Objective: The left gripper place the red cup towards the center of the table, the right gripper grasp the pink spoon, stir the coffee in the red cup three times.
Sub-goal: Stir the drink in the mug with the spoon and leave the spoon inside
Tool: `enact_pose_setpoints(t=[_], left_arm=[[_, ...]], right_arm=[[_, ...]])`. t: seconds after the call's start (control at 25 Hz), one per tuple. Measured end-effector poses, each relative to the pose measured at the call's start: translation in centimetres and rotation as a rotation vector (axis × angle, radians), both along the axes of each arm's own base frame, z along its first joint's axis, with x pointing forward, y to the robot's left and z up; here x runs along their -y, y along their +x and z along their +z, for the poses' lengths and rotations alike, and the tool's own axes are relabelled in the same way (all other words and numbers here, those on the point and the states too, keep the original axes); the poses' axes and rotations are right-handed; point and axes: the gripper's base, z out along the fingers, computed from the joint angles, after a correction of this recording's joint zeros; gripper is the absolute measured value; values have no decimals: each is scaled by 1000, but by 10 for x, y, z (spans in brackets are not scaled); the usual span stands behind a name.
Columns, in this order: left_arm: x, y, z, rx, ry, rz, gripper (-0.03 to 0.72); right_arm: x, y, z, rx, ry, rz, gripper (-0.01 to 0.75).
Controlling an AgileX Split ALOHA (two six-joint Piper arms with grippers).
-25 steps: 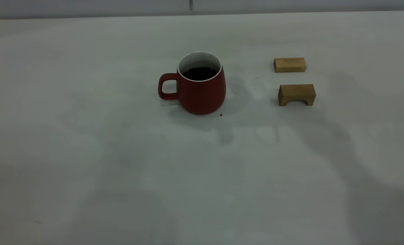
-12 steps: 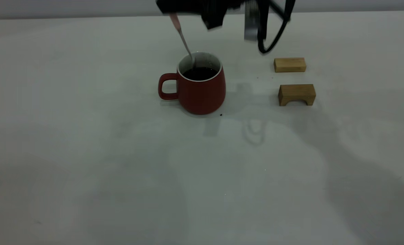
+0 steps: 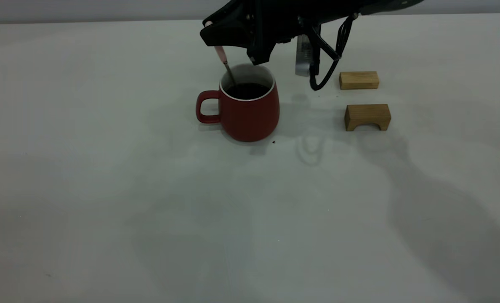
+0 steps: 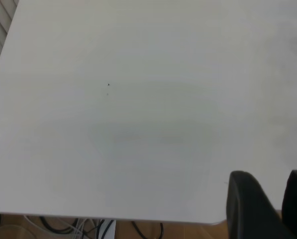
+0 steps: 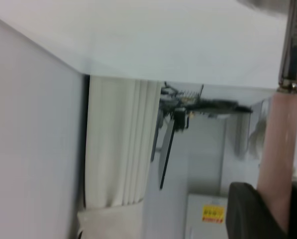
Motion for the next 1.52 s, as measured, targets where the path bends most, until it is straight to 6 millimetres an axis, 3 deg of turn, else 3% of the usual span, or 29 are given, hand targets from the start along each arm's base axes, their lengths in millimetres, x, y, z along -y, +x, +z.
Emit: enact_pose_setpoints(t=[0.24,0.44,0.6,0.72,0.92,1.12,1.32,1.52], left_arm=[[0,0,0,0,0,0,243],[0,0,0,0,0,0,243],[0,0,0,0,-1,1,243],[0,0,0,0,-1,1,243],[0,0,0,0,-1,1,243],[0,0,0,0,-1,1,243],[0,0,0,0,-1,1,243],[0,0,0,0,-1,1,243]], right_arm=[[29,6,-6,-120,-48,-10,146],[14,0,-4,-163,-8,-7,146],[3,0,0,0,9,30,146],[11,4,0,71,-17,46,146],[35,8,-4,-103,-22,0,146],[26,1,-6,-221,-16,-2,146],[0,-4,0,-62,18,37,146],[9,2,-1,88,-25,71,146]])
